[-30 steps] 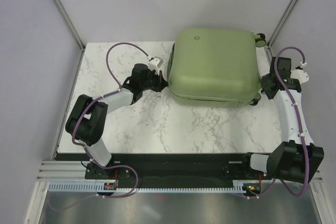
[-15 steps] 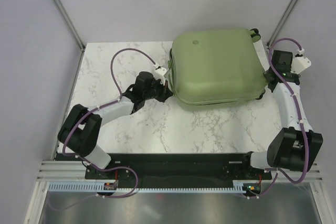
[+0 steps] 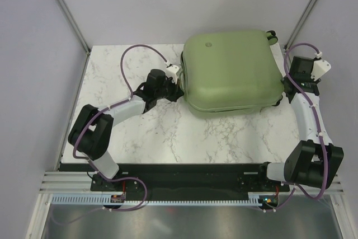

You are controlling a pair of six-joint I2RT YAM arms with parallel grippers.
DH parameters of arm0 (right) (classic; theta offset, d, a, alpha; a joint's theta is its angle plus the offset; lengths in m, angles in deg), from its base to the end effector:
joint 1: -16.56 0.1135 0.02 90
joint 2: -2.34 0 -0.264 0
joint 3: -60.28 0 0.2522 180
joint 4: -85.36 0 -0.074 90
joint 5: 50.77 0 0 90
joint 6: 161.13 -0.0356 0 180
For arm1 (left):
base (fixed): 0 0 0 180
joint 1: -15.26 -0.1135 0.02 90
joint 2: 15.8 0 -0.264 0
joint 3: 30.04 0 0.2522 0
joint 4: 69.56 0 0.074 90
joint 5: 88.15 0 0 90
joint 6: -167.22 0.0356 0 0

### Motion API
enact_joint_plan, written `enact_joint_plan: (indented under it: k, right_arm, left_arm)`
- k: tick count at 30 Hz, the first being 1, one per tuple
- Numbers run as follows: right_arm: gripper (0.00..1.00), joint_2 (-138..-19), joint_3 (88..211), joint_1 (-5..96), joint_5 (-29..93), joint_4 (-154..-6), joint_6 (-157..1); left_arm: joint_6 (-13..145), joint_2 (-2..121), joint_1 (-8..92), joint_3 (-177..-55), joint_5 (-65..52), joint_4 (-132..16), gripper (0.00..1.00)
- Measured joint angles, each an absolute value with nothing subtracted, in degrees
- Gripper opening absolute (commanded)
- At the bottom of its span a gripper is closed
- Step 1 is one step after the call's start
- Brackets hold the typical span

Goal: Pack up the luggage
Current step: Zip the luggage at the center of the board.

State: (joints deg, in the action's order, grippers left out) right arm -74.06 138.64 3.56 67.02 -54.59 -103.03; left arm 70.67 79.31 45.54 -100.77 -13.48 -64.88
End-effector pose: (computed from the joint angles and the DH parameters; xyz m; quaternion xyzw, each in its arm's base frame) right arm 0.2818 -0.0821 0.3136 0.4304 0.7665 -0.1432 0.4545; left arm 0.3130 -0.1936 0.2197 0.2418 0.8220 -0.2678 0.4405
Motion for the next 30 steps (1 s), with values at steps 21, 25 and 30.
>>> enact_joint_plan:
  k: [21, 25, 30]
  right_arm:
    - [0.00, -73.3, 137.8, 2.4, 64.0, -56.2, -99.5]
    - [0.00, -73.2, 137.8, 2.4, 63.8, -56.2, -99.2]
    - [0.00, -73.1, 137.8, 2.3, 63.5, -56.2, -98.9]
  left_arm:
    - [71.0, 95.1, 38.8, -119.3, -15.9, -64.3, 0.02]
    - [70.8, 98.1, 37.9, -123.2, -16.4, -63.6, 0.02]
    - [69.8, 100.4, 37.2, -126.3, -16.7, -62.9, 0.02]
